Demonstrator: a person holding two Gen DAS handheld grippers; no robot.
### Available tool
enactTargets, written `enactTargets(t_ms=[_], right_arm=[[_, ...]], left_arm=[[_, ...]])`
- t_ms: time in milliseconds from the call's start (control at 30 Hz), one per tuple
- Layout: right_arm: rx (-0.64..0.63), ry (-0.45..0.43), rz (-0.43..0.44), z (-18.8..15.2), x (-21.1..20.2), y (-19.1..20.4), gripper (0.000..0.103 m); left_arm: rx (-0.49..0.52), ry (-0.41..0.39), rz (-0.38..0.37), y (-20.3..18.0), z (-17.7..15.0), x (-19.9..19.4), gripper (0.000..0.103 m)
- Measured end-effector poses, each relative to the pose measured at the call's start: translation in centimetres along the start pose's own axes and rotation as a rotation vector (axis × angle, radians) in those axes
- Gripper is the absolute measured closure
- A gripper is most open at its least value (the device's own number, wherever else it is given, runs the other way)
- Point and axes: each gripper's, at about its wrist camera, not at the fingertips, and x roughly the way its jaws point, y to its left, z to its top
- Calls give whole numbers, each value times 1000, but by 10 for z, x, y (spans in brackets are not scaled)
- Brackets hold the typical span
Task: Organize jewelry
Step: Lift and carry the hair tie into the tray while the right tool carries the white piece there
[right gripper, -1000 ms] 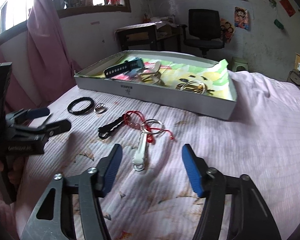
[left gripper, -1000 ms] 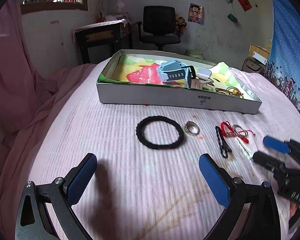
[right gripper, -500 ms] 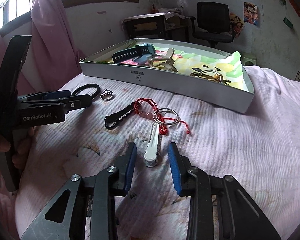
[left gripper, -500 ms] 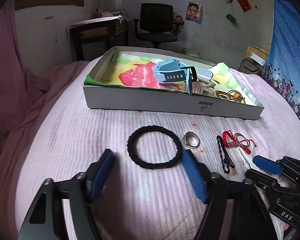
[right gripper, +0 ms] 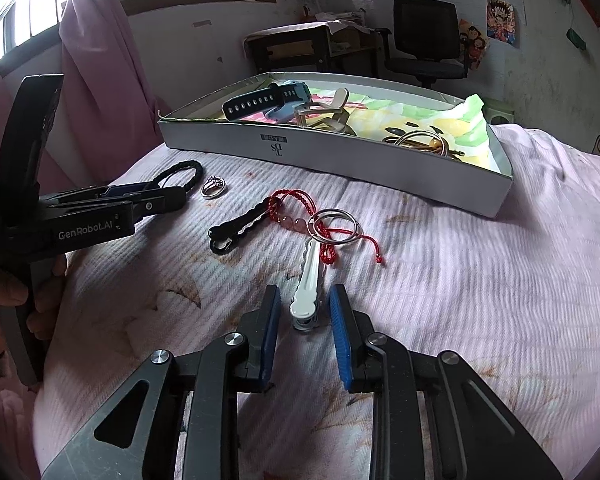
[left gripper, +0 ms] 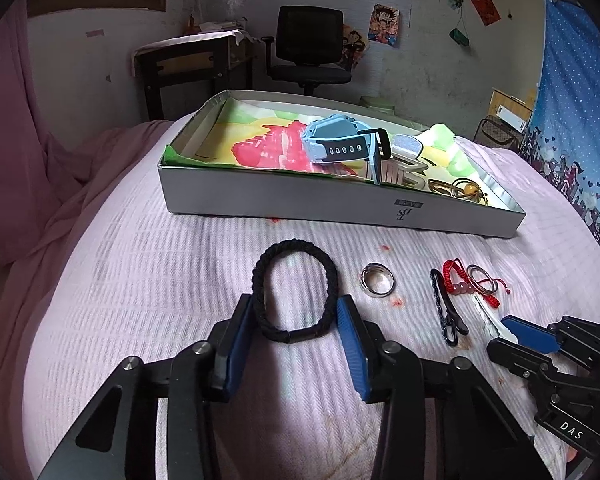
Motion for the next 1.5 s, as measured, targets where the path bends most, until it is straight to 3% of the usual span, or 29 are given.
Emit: enactTargets(t_ms=[267, 400, 467, 800, 1067, 1267, 1500], right_arm=[[4, 7, 5, -1, 1, 0, 84], [23, 17, 19, -2, 2, -2, 85], [32, 21, 27, -4, 1, -3, 89], [32, 1, 60, -11, -11, 2, 89], [43, -87, 71, -11, -33, -1, 89], [43, -188, 54, -3, -48, -4, 89], [23, -305, 0, 30, -54, -10, 89]], left_arm=[[8, -15, -5, -3, -4, -2, 82], [30, -21, -15, -9, -9, -8, 97], [42, -22, -20, -11, -10, -10, 97], [67, -75, -62, -19, -24, -38, 97], [79, -138, -91, -24, -30, -66, 97], [117, -189, -100, -38, -10, -81, 97], [115, -274, -107, -46, 24, -85, 97]])
